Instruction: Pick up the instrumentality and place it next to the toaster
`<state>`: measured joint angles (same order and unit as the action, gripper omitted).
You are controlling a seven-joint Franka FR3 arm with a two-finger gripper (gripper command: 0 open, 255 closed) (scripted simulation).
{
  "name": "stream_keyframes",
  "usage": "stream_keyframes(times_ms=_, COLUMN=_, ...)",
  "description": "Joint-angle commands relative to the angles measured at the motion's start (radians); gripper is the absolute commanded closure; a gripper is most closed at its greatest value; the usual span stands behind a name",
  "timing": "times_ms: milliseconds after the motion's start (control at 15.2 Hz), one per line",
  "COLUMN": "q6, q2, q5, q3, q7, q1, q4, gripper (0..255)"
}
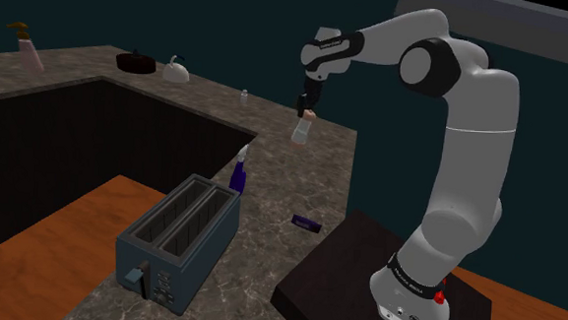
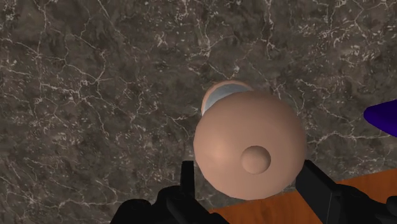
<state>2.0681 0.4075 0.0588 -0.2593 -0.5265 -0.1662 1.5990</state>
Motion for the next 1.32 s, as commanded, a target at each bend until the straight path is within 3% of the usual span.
stream_keyframes(times_ms=0, q6=-0.025, q2=-0.007, q5=-0.002, q3=-0.001, q7=0.000, q1=0.000, q4=-0.018, gripper=255)
stream_keyframes(times_ms=1188, q6=-0.255, q2=-0.033, q5=-0.010, q3=-0.007, q7=-0.001, q1=-0.006, q4=-0.223, gripper=255)
stream_keyframes(times_ms=1254, q6=-0.239, q2=-0.069, q5=-0.021, q3=-0.005, q7=0.018, q1=0.012, q4=-0.172, gripper=255)
